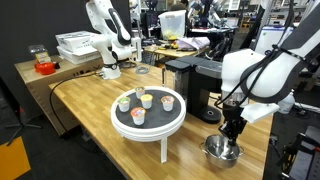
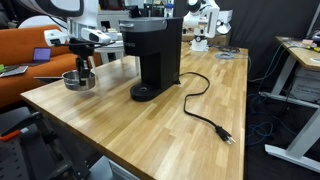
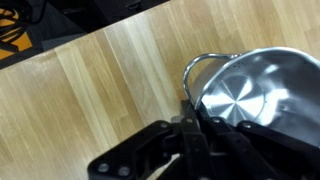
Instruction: Put the pot on the coffee maker
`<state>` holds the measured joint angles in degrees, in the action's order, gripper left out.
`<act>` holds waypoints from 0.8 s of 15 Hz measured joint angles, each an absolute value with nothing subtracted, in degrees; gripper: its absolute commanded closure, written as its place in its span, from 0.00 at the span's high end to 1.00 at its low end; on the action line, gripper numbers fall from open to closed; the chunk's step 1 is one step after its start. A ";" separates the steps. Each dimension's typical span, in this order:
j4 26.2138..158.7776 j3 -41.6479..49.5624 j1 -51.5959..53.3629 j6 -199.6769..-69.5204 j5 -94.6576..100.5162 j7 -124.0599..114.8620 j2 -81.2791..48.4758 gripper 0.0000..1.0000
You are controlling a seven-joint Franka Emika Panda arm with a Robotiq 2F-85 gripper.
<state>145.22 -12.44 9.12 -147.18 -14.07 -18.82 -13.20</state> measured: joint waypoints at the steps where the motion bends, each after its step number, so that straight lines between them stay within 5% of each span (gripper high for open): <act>1: 145.57 -12.43 9.12 -147.21 -14.42 -19.73 -12.48 0.07; 12: 145.98 -12.07 9.13 -147.49 -15.35 -21.08 -12.12 0.02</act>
